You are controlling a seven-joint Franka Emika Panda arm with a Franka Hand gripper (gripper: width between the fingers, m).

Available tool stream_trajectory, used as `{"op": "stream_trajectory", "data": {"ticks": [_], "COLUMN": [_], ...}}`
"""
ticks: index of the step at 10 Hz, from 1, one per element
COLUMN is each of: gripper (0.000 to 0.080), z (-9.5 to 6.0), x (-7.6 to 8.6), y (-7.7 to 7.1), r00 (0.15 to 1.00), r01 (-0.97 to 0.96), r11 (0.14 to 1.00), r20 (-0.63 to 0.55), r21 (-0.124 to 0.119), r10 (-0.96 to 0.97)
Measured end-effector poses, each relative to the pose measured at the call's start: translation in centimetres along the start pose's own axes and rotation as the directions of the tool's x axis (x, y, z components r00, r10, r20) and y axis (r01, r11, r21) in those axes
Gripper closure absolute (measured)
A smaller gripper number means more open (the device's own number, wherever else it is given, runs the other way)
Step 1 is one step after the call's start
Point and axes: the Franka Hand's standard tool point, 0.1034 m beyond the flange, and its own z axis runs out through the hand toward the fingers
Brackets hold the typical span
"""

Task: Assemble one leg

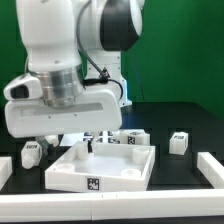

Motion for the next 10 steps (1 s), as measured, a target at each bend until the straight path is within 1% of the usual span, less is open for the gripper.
{"op": "stream_trajectory", "data": {"ticks": [1, 2, 3, 4, 5, 6, 7, 8, 9, 10], "gripper": [0.0151, 0.0151, 0.0151, 0.0265, 0.0401, 0.0401, 0.0574, 0.0726, 0.0726, 0.0747], "z": [1.0, 1.2, 1.3, 1.3, 1.3, 1.3, 1.3, 1.3, 1.3, 1.1], "x": [0.2, 0.6, 0.5, 0.5, 0.5, 0.5, 0.5, 0.5, 0.6, 2.0], "y": [-0.7, -0.5, -0.5, -0.5, -0.5, -0.5, -0.5, -0.5, -0.8, -2.2], "r00": [1.0, 0.998, 0.998, 0.998, 0.998, 0.998, 0.998, 0.998, 0.999, 0.999], "r01": [0.014, 0.023, 0.022, 0.023, 0.022, 0.023, 0.022, 0.021, 0.013, -0.006], "r11": [1.0, 0.999, 0.999, 0.999, 0.999, 0.999, 0.999, 0.999, 1.0, 1.0], "r20": [-0.014, -0.054, -0.051, -0.051, -0.051, -0.051, -0.051, -0.052, -0.048, -0.042], "r21": [-0.008, -0.024, -0.024, -0.024, -0.024, -0.024, -0.024, -0.024, -0.023, -0.013], "r10": [-0.014, -0.024, -0.024, -0.024, -0.024, -0.024, -0.024, -0.023, -0.014, 0.005]}}
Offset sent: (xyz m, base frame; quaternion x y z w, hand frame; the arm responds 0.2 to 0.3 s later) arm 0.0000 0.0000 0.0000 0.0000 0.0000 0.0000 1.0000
